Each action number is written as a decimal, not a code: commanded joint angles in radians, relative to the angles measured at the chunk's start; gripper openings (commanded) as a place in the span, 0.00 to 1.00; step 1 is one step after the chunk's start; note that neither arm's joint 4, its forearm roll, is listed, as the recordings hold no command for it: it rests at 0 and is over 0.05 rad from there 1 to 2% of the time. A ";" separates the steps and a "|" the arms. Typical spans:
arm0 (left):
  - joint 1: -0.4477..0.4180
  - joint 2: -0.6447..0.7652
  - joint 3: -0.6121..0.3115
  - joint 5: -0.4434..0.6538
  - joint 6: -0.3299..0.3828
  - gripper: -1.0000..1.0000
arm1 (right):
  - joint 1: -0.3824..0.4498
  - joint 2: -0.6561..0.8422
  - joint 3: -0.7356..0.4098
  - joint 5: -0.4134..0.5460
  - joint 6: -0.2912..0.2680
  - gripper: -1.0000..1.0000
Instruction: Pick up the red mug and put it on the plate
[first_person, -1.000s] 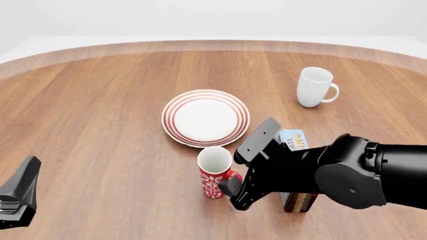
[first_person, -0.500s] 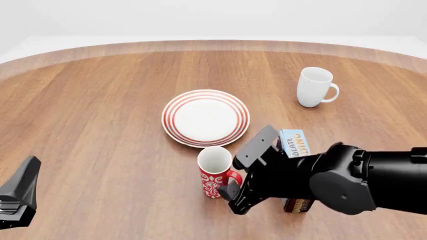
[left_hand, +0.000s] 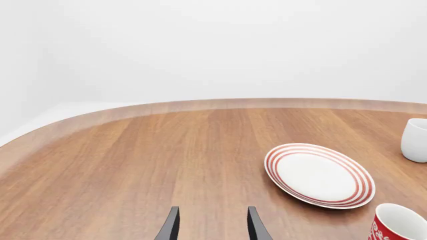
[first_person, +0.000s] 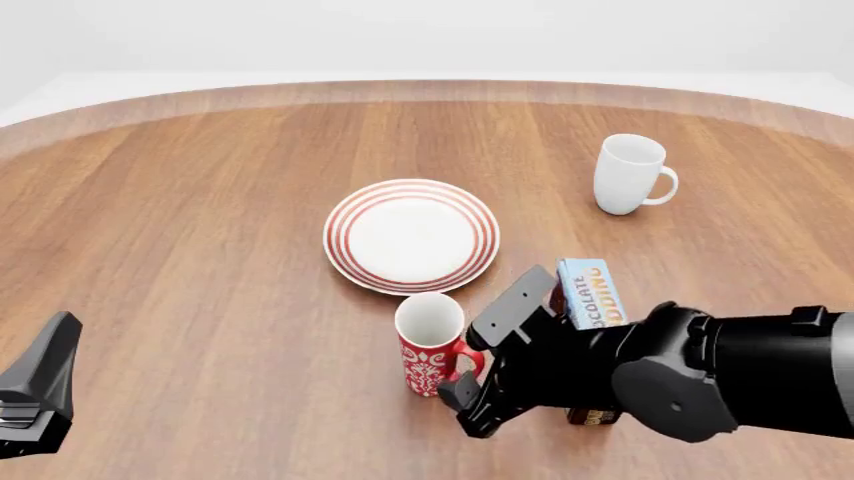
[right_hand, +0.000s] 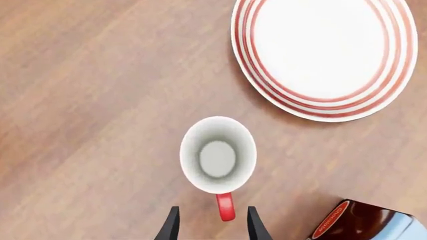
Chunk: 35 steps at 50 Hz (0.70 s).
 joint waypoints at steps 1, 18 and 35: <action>0.000 0.000 0.000 0.000 0.000 1.00 | -0.005 0.026 0.016 -0.031 0.009 1.00; 0.000 0.000 0.000 0.000 0.000 1.00 | 0.005 0.052 0.027 -0.057 0.023 1.00; 0.000 0.000 0.000 0.000 0.000 1.00 | 0.011 0.071 0.023 -0.070 0.027 1.00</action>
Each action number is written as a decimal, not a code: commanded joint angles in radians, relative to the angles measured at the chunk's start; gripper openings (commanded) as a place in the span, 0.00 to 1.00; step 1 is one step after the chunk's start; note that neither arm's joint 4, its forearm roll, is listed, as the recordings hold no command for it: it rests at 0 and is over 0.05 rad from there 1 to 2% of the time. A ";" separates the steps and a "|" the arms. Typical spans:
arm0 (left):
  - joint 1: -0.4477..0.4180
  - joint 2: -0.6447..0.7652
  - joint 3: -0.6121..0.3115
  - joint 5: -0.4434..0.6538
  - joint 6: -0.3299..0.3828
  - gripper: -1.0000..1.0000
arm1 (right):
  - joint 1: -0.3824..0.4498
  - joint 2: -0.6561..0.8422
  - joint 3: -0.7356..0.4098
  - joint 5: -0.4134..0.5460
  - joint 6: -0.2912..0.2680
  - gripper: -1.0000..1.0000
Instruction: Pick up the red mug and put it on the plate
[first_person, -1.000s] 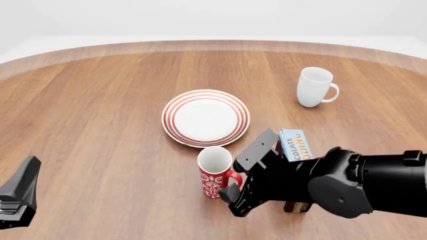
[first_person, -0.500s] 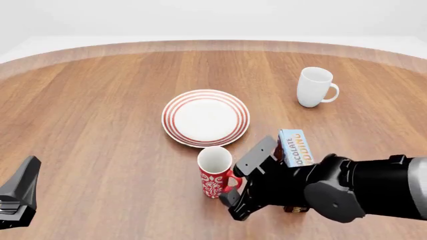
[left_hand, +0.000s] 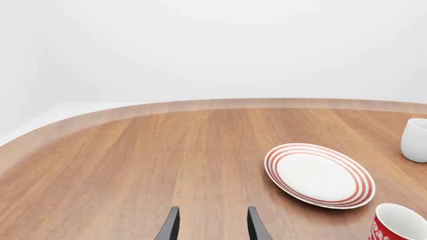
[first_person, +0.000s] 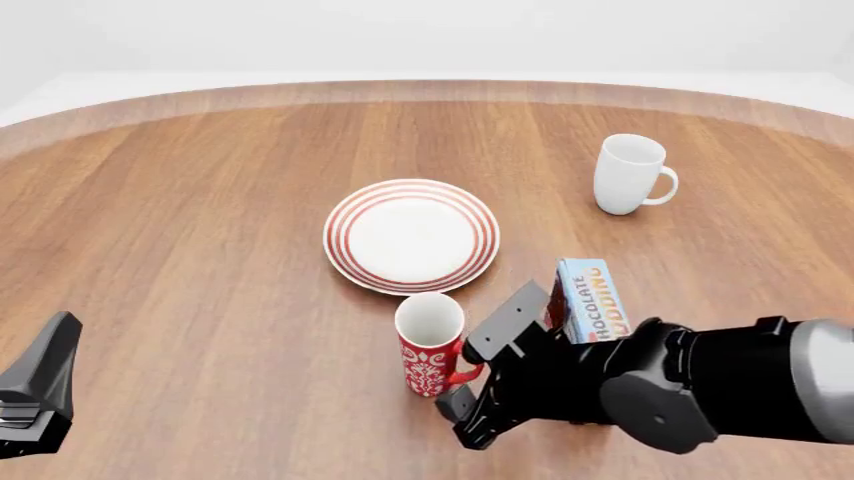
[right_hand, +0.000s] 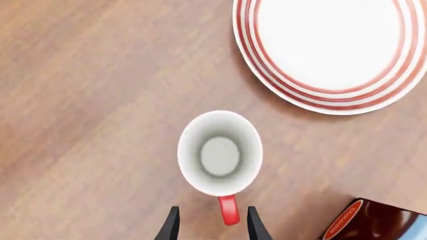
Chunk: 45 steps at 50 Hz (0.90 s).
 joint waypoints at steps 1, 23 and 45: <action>0.000 0.000 0.000 0.000 0.000 1.00 | 0.004 0.012 -0.003 -0.008 0.003 1.00; 0.000 0.000 0.000 0.000 0.000 1.00 | 0.004 0.008 0.000 -0.016 -0.014 0.00; 0.000 0.000 0.000 0.000 0.000 1.00 | -0.020 -0.098 -0.007 0.038 -0.012 0.00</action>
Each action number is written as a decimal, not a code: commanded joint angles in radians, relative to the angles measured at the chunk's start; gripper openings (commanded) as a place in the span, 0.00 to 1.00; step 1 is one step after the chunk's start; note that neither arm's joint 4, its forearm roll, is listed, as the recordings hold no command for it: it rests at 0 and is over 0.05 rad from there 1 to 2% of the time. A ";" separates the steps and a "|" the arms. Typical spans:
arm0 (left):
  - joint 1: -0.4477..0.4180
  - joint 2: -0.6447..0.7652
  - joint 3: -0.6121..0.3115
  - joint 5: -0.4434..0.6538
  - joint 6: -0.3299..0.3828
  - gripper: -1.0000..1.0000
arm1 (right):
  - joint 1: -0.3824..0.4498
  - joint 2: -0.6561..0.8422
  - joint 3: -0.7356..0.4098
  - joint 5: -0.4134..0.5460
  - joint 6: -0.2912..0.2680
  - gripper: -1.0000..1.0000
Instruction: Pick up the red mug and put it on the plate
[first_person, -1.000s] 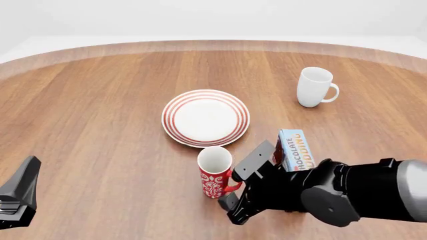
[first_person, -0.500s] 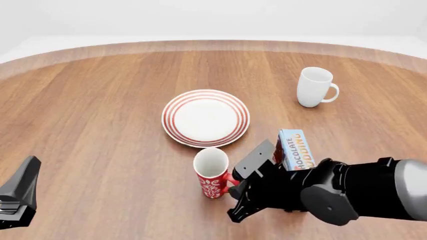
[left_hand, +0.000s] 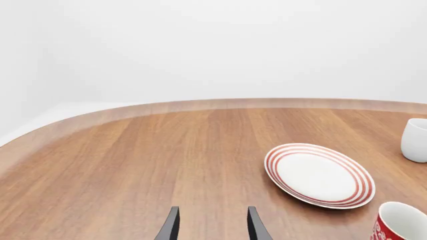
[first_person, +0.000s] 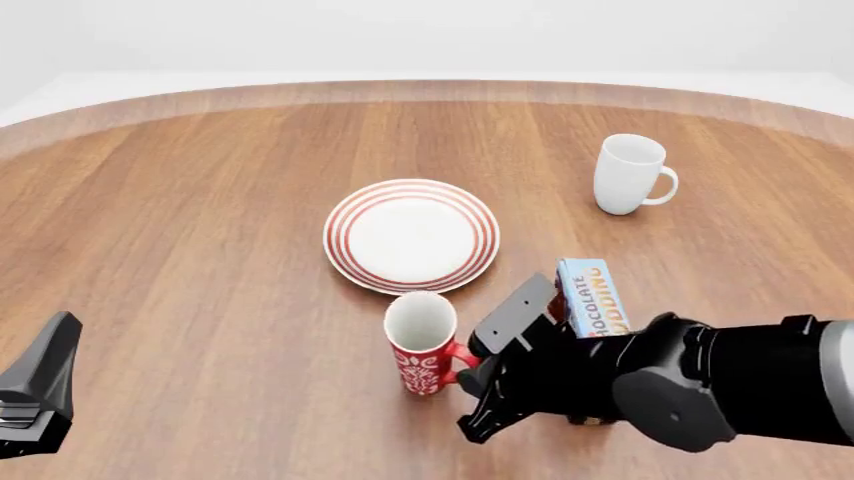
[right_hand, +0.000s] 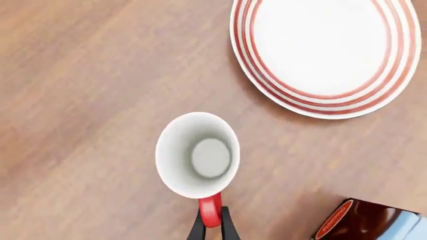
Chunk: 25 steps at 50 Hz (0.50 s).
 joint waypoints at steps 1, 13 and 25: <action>0.000 0.000 0.000 0.000 0.000 1.00 | -0.012 -0.063 -0.010 0.033 0.003 0.00; 0.000 0.000 0.000 0.000 0.000 1.00 | -0.047 -0.171 -0.027 0.107 -0.028 0.00; 0.000 0.000 0.000 0.000 0.000 1.00 | -0.082 -0.244 -0.069 0.182 -0.060 0.00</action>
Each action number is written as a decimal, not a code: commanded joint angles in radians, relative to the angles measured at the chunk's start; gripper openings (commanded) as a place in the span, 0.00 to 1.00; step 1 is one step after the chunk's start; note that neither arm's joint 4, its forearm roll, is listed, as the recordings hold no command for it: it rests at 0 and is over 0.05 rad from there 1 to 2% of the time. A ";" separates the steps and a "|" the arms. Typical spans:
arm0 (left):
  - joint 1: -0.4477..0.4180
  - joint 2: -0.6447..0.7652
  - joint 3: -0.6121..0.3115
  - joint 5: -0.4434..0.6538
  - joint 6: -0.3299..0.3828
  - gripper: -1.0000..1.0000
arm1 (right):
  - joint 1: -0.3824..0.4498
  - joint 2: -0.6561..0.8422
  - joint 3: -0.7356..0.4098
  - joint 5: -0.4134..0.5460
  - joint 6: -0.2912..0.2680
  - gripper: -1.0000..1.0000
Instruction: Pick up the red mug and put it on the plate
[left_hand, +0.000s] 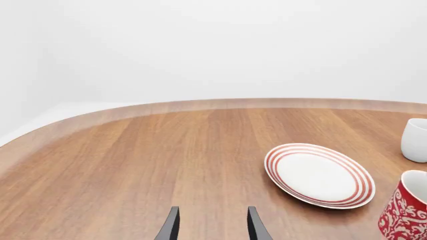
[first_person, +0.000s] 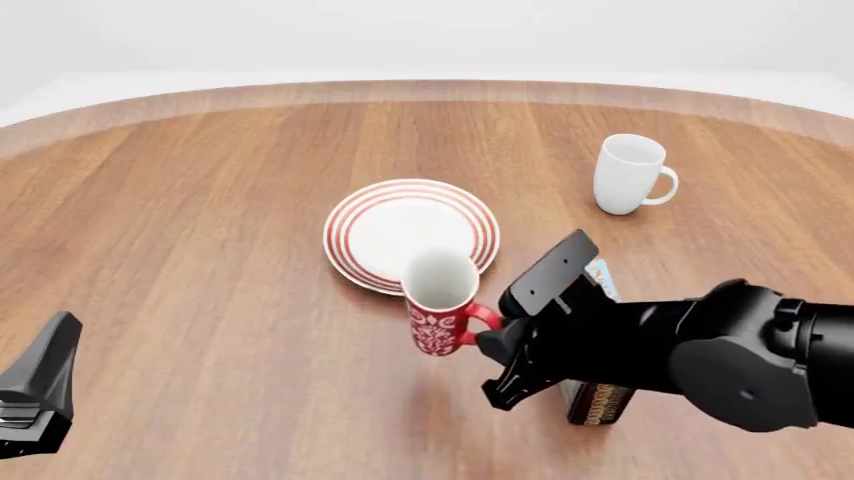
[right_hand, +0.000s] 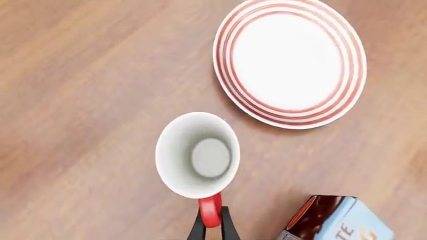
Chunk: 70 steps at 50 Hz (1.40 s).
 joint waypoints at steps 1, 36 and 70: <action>0.000 0.000 0.000 0.000 0.000 1.00 | -0.035 -0.075 -0.040 0.069 -0.024 0.00; 0.000 0.000 0.000 0.000 0.000 1.00 | -0.120 -0.049 -0.208 0.118 -0.083 0.00; 0.000 0.000 0.000 0.000 0.000 1.00 | -0.184 0.166 -0.394 0.057 -0.091 0.00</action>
